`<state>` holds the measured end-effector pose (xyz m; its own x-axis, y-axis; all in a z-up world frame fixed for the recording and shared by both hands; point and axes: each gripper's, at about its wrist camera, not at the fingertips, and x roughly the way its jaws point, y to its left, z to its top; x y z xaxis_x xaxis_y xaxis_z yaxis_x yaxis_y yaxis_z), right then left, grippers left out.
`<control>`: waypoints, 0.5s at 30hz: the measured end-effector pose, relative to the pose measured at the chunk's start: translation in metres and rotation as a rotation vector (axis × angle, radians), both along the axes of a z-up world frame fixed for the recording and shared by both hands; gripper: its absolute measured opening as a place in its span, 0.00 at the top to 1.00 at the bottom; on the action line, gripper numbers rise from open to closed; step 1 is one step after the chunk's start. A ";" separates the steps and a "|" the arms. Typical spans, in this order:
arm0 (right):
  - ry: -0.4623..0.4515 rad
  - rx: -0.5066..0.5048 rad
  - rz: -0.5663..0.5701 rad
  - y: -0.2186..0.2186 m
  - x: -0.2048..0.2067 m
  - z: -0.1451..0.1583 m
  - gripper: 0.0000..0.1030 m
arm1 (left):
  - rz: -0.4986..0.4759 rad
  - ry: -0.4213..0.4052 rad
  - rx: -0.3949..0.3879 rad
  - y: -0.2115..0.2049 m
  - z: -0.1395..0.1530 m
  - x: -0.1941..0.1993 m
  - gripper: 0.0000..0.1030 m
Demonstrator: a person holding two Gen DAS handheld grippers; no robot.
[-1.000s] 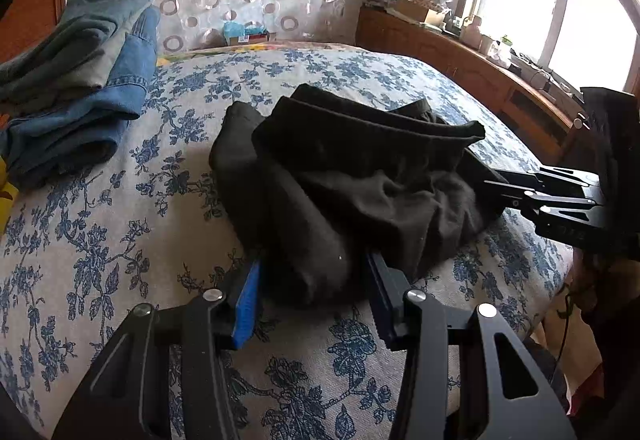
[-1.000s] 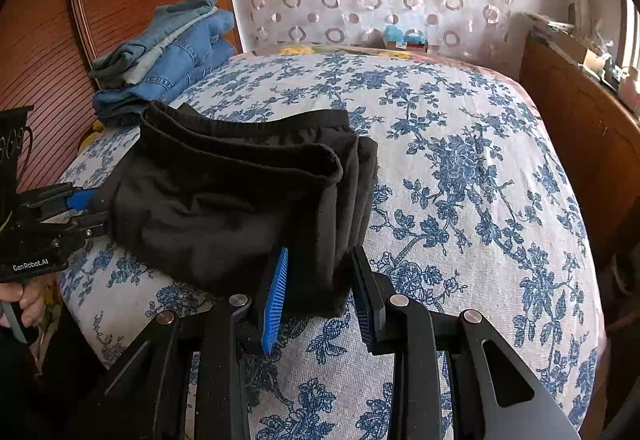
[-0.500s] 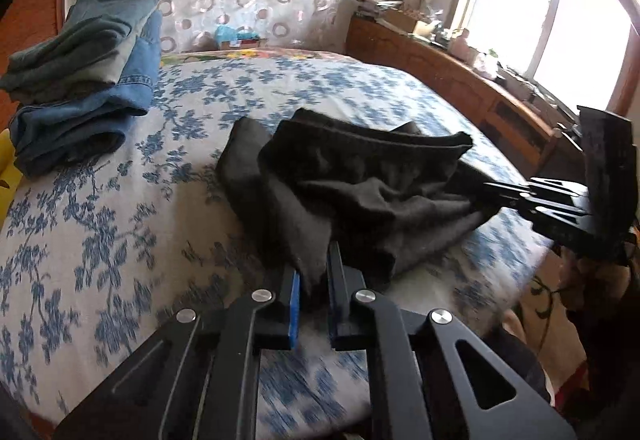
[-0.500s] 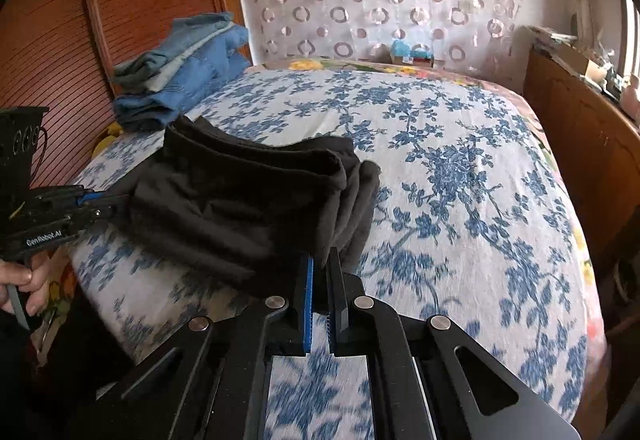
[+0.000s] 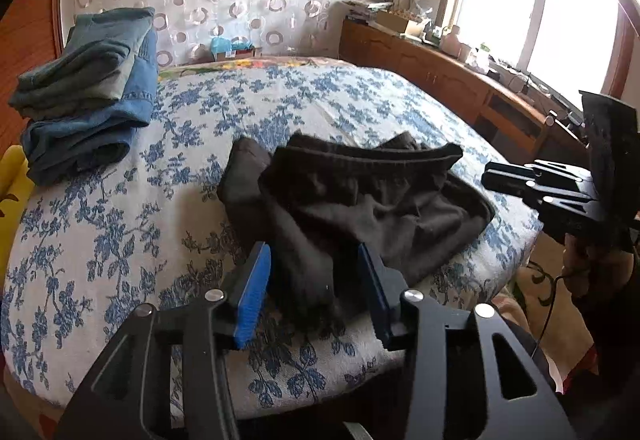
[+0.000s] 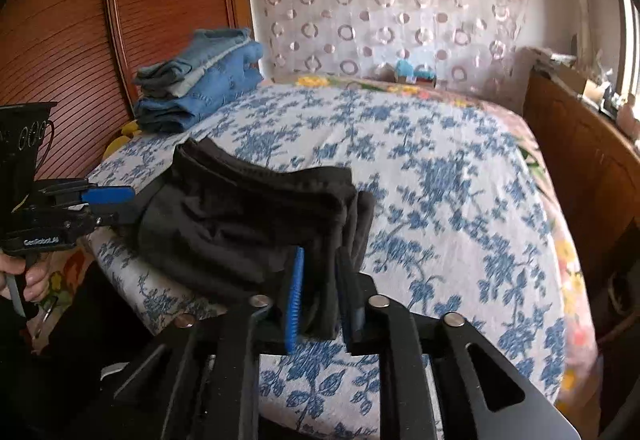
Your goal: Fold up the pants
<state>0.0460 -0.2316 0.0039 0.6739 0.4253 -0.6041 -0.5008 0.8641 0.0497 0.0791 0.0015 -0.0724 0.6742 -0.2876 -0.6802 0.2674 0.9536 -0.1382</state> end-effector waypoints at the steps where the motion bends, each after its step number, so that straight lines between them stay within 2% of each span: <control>1: -0.001 -0.001 -0.001 0.000 0.002 0.000 0.73 | 0.004 -0.001 -0.001 0.001 0.001 0.002 0.55; 8: 0.029 -0.001 0.013 0.010 0.030 -0.003 0.73 | 0.005 -0.024 0.028 -0.001 0.008 0.026 0.55; 15: 0.053 -0.014 0.070 0.023 0.060 -0.003 0.73 | 0.015 0.007 0.026 0.000 -0.001 0.047 0.55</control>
<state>0.1055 -0.2089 0.0013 0.6097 0.4618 -0.6442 -0.5574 0.8276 0.0658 0.1259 0.0016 -0.0734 0.6739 -0.2595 -0.6917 0.2518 0.9609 -0.1153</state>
